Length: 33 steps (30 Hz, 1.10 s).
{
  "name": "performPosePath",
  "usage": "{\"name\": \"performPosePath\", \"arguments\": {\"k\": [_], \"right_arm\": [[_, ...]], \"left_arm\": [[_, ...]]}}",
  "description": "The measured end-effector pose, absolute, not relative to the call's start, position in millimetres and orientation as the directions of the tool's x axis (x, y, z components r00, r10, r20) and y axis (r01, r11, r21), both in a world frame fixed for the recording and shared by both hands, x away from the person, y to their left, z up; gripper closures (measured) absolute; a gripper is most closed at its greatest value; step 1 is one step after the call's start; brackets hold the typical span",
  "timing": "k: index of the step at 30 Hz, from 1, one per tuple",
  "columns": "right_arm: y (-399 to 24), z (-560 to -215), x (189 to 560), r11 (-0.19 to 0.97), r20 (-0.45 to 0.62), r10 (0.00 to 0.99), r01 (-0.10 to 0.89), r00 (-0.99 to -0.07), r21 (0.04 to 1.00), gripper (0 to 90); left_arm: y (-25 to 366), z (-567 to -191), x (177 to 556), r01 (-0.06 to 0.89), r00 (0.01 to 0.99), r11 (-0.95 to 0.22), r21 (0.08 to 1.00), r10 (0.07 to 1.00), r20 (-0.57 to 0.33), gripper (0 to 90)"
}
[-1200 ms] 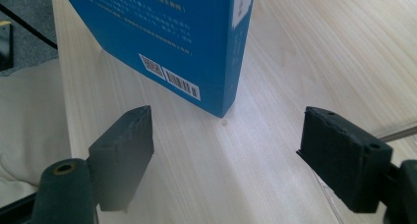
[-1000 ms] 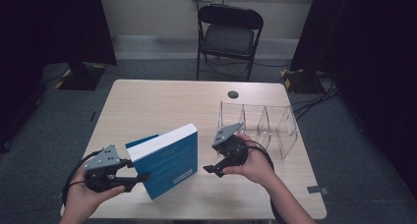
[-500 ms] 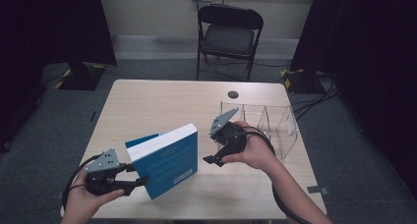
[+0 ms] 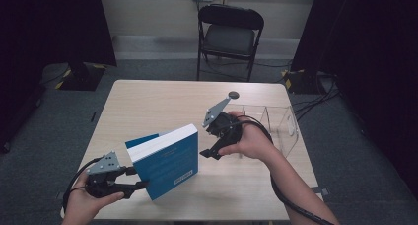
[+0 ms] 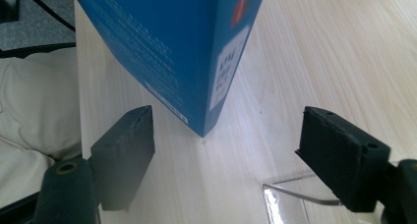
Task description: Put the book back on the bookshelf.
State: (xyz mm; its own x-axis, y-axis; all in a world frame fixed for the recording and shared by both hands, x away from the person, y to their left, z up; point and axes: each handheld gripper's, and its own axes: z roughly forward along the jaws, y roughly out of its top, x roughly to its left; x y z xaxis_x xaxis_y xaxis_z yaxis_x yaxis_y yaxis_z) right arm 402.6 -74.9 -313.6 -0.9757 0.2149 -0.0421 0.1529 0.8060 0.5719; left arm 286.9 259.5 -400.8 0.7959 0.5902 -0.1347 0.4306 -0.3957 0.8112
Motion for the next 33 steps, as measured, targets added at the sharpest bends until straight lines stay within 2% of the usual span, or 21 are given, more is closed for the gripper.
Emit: {"name": "performPosePath", "arguments": {"k": [5,21,33], "right_arm": [[-65,-308,405,0.829,-0.049,0.186,0.130,-0.981,0.545,20.7],[-43,-287,414,0.834,-0.052,0.118,0.071,-0.992,0.547,21.8],[-32,-278,410,0.847,-0.054,0.074,0.034,-0.996,0.531,31.7]], "left_arm": [[259,-401,288,0.430,0.796,-0.398,0.810,0.590,-0.133,42.9],[257,-403,289,0.425,0.798,-0.402,0.811,0.589,-0.126,41.6],[256,-405,289,0.434,0.796,-0.394,0.810,0.589,-0.140,41.5]]}}
